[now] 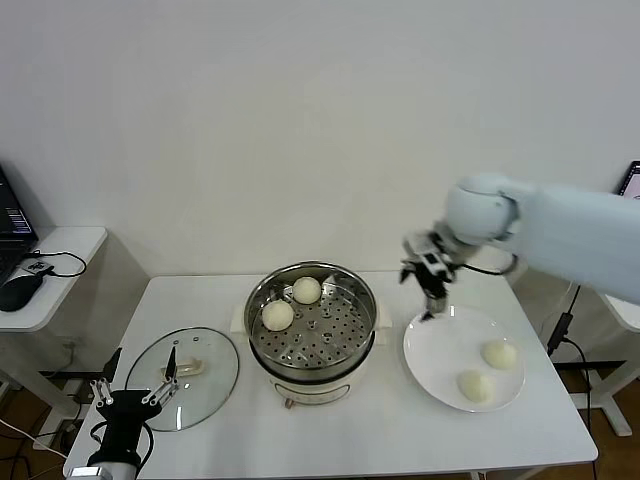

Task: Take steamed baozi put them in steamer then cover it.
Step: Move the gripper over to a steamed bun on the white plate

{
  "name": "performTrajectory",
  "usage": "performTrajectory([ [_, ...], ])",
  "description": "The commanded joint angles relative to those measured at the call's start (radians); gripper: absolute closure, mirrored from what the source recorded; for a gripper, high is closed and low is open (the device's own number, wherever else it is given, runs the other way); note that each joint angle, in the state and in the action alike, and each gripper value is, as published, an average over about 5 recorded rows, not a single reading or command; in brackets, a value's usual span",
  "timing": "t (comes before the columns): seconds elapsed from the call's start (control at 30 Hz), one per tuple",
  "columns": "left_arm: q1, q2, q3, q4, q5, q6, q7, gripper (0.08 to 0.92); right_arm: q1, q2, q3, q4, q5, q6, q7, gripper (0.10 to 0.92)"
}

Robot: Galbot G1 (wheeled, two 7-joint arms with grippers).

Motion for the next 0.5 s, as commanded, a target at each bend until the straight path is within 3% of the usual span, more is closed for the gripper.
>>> performTrajectory([
  [0.03,0.003,-0.001,0.003,0.002,0.004,0.001,0.000,0.177,-0.241,-0.272,0.138,0.087,-0.203,0.064,-0.038,0.203],
  [0.5,0.017,-0.029,0.016,0.004,0.031,0.001,-0.003,0.177,-0.666,-0.273,0.435,0.013,-0.370,0.086,0.028,0.203],
])
